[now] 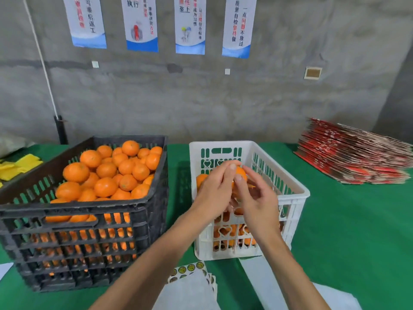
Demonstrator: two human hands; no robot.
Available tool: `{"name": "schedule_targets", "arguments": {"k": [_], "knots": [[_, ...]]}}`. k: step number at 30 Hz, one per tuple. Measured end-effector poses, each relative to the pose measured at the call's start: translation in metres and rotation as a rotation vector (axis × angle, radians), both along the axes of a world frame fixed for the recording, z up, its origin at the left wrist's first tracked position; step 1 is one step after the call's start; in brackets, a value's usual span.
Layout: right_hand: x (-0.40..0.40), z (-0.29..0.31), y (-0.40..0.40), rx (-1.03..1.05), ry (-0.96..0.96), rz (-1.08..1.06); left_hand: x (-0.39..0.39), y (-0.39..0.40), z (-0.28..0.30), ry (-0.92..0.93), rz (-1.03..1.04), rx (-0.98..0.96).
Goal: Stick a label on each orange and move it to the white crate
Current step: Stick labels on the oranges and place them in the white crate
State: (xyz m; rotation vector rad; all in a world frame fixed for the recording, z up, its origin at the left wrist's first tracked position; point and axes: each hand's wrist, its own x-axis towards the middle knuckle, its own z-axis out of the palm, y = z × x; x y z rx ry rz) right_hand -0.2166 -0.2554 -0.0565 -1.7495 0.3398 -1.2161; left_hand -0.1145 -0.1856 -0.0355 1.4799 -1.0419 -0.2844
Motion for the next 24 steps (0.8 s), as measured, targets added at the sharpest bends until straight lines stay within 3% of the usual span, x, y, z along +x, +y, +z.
{"name": "schedule_targets", "arguments": {"k": [3, 5, 11, 13, 15, 18, 20, 24], "knots": [[0.002, 0.000, -0.029, -0.188, 0.234, -0.268, 0.010, -0.017, 0.011, -0.108, 0.025, 0.177], [0.003, -0.003, -0.037, -0.288, 0.321, -0.351, 0.019, -0.012, 0.015, -0.185, 0.113, 0.181], [0.050, 0.015, 0.002, -0.362, 0.230, -0.126, 0.076, 0.059, 0.026, -0.541, 0.456, -0.036], [0.076, 0.024, 0.027, -0.379, 0.188, -0.022, 0.102, 0.095, 0.027, -0.579, 0.569, 0.001], [0.101, 0.029, 0.053, -0.382, 0.179, 0.089, 0.132, 0.138, 0.030, -0.567, 0.683, 0.194], [0.137, 0.035, 0.086, -0.330, 0.226, 0.276, 0.182, 0.207, 0.031, -0.425, 0.753, 0.732], [0.159, 0.039, 0.103, -0.320, 0.301, 0.358, 0.208, 0.239, 0.035, -0.250, 0.608, 1.095], [0.192, 0.046, 0.126, -0.354, 0.477, 0.434, 0.226, 0.238, 0.049, 0.007, 0.163, 1.527]]}}
